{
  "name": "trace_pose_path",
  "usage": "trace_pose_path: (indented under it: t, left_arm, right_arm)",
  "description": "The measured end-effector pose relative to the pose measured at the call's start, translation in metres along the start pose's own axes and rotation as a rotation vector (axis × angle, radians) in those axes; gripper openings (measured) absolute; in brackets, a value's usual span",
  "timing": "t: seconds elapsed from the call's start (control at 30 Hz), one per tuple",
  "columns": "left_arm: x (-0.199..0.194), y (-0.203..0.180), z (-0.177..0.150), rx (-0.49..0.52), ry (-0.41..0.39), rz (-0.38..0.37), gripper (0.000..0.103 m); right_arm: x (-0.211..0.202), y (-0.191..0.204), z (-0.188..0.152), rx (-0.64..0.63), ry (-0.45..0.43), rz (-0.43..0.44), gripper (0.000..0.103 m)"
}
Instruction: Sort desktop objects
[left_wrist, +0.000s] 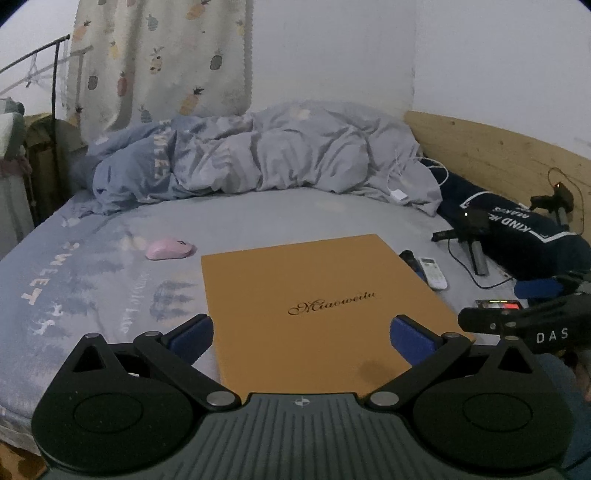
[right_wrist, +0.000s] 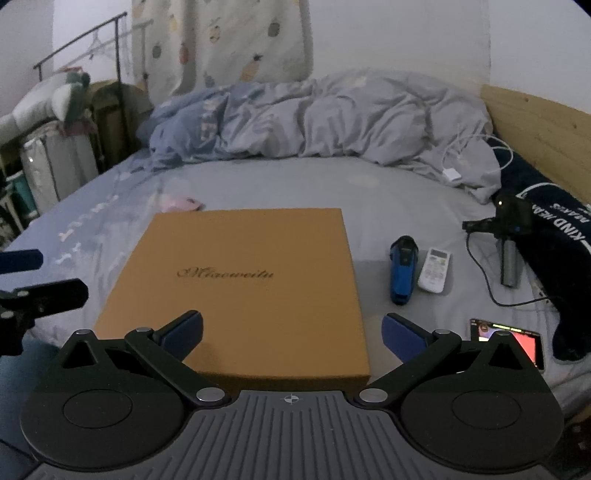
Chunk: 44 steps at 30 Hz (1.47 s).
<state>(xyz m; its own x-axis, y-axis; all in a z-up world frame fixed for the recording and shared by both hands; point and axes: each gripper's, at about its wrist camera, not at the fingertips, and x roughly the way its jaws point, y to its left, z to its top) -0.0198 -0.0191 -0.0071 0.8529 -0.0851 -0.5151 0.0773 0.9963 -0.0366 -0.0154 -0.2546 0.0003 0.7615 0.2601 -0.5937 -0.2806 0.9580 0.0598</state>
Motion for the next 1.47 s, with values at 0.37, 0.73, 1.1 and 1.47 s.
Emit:
trace_pose_path:
  t: [0.37, 0.73, 1.1, 1.47]
  left_arm:
    - [-0.0073, 0.0020, -0.0043, 0.001, -0.032, 0.002, 0.103]
    - [-0.0072, 0.0025, -0.0046, 0.003, -0.034, 0.030, 0.103]
    - [-0.0075, 0.0055, -0.0058, 0.001, -0.019, 0.005, 0.103]
    - [-0.0071, 0.0045, -0.0073, 0.007, -0.021, -0.006, 0.103]
  right_arm:
    - [-0.0064, 0.0041, -0.0006, -0.006, -0.013, -0.006, 0.103]
    - [-0.0040, 0.0038, 0.0001, -0.008, -0.005, 0.002, 0.103]
    - [-0.0033, 0.0064, -0.0016, -0.009, 0.001, 0.007, 0.103]
    - [-0.0037, 0.0076, -0.0025, -0.008, 0.001, 0.012, 0.103]
